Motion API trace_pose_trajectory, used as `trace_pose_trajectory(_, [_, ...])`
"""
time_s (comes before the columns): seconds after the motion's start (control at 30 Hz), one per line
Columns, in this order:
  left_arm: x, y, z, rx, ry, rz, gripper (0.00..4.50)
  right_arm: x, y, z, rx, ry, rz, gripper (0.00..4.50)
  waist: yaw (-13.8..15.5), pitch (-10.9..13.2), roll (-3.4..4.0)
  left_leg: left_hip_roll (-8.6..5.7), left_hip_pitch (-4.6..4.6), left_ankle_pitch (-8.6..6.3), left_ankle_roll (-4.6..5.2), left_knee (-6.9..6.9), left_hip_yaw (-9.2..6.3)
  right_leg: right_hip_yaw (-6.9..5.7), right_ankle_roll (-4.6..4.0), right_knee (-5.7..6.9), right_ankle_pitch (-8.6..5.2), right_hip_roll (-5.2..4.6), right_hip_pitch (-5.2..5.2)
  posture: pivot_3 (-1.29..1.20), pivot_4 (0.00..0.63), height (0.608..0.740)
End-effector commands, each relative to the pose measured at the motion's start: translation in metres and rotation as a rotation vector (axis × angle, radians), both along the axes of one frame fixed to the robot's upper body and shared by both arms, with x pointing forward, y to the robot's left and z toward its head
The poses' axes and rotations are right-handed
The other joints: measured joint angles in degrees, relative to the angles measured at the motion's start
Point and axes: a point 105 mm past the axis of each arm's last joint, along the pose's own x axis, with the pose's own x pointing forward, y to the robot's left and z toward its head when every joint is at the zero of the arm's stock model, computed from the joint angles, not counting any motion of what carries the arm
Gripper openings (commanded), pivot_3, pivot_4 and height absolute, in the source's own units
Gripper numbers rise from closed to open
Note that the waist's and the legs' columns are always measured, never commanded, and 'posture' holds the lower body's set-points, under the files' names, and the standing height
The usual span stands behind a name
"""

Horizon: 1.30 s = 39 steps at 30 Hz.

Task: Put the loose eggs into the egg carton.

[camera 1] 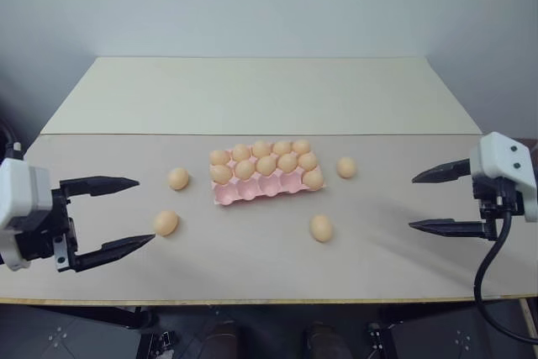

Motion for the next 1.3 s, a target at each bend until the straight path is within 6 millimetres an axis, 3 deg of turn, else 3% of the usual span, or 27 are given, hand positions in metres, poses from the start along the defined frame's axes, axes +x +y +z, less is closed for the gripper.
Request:
trace_pose_trajectory(0.03, [0.000,-0.003,0.003,0.013,-0.017,-0.022,4.48,0.000,0.000,0.013,0.002,-0.068,0.005,4.50,0.0,0.0,0.00,0.00,0.00,0.00,0.00,0.00,0.00,0.00,0.00,0.00,0.00,0.00,0.00,0.00,0.150,0.740])
trace_pose_trajectory(0.17, [0.004,-0.004,0.003,0.014,-0.014,-0.030,4.48,0.015,0.003,0.015,0.052,-0.124,-0.055,4.50,0.0,0.0,0.00,-0.01,0.00,0.00,0.00,0.00,0.00,0.00,0.00,0.00,0.00,0.00,0.00,0.00,0.150,0.740])
trace_pose_trajectory(0.5, [0.014,-0.014,-0.003,0.011,-0.002,-0.072,4.48,0.116,0.023,-0.006,0.086,-0.252,-0.246,4.50,-0.6,0.0,0.02,-0.03,0.06,0.01,-0.01,-0.06,0.15,0.16,-0.07,0.05,0.04,0.09,-0.11,0.00,0.150,0.740])
trace_pose_trajectory(0.63, [0.017,-0.019,-0.004,0.004,-0.001,-0.083,4.48,0.144,0.034,-0.020,0.069,-0.270,-0.266,4.50,-0.3,0.0,0.02,-0.04,-0.09,0.02,-0.02,-0.06,0.17,0.15,-0.06,0.04,0.04,0.08,-0.26,0.00,0.150,0.740])
trace_pose_trajectory(1.03, [0.020,-0.024,-0.008,-0.013,-0.002,-0.096,4.48,0.171,0.046,-0.059,0.029,-0.210,-0.291,4.50,-0.4,0.0,0.04,-0.06,-0.08,0.04,-0.06,-0.04,0.16,0.12,-0.06,0.11,0.04,0.05,-0.26,0.00,0.150,0.740])
trace_pose_trajectory(1.27, [0.019,-0.022,-0.010,-0.009,0.000,-0.093,4.48,0.175,0.052,-0.069,0.050,-0.171,-0.296,4.50,-0.6,0.0,0.04,-0.05,-0.08,0.04,-0.06,-0.06,0.16,0.12,-0.07,0.09,0.04,0.05,-0.26,0.00,0.150,0.740])
trace_pose_trajectory(1.3, [0.019,-0.022,-0.010,-0.008,0.000,-0.092,4.50,0.175,0.052,-0.070,0.054,-0.166,-0.299,4.32,-0.6,0.0,0.04,-0.05,-0.09,0.04,-0.06,-0.06,0.16,0.12,-0.06,0.08,0.04,0.05,-0.26,0.00,0.150,0.740])
